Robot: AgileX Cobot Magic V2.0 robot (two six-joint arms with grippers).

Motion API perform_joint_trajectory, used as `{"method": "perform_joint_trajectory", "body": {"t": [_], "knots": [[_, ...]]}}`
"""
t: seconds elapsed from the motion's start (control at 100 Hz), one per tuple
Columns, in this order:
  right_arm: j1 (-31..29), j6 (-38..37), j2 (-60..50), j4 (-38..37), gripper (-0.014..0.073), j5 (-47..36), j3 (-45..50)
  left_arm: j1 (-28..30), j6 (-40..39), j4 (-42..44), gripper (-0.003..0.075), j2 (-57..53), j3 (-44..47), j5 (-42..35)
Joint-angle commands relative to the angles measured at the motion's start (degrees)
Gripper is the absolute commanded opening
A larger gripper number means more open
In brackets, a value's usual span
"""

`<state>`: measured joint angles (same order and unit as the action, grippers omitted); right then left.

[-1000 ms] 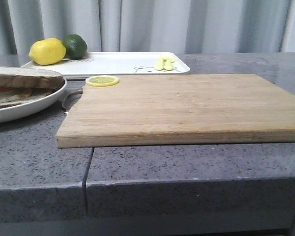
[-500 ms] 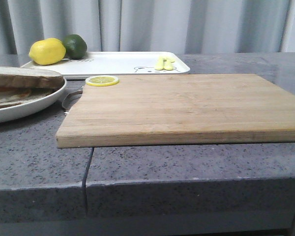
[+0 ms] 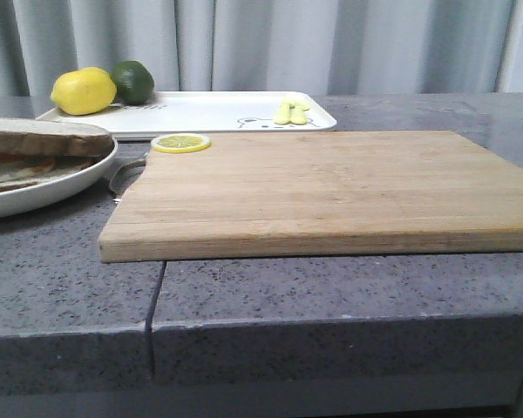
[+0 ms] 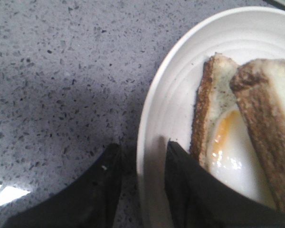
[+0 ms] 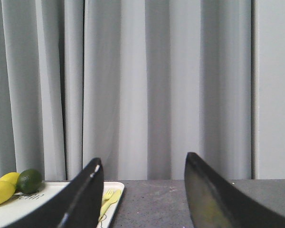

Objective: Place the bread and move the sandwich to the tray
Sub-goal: 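Move the left gripper to the white plate rim and grasp it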

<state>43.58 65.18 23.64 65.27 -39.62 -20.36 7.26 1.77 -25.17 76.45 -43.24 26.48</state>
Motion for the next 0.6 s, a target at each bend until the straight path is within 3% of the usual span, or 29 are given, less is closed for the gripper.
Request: {"method": "perform_joint_trajectory", "body": {"t": [0.0, 0.41, 0.48, 0.59], "knots": [[-0.31, 0.78, 0.25, -2.42, 0.0401, -1.31, -1.37, -0.41, 0.01, -1.4, 0.0211, -0.39, -1.75, -3.39], [-0.31, 0.78, 0.25, -2.38, 0.0401, -1.31, -1.37, -0.41, 0.01, -1.4, 0.0201, 0.97, -1.75, -4.88], [-0.31, 0.78, 0.25, -2.38, 0.0401, -1.31, -1.37, -0.41, 0.01, -1.4, 0.0153, 0.97, -1.75, -4.88], [-0.31, 0.78, 0.25, -2.38, 0.0401, -1.31, -1.37, -0.41, 0.01, -1.4, 0.0004, 0.97, -1.75, -4.88]]}}
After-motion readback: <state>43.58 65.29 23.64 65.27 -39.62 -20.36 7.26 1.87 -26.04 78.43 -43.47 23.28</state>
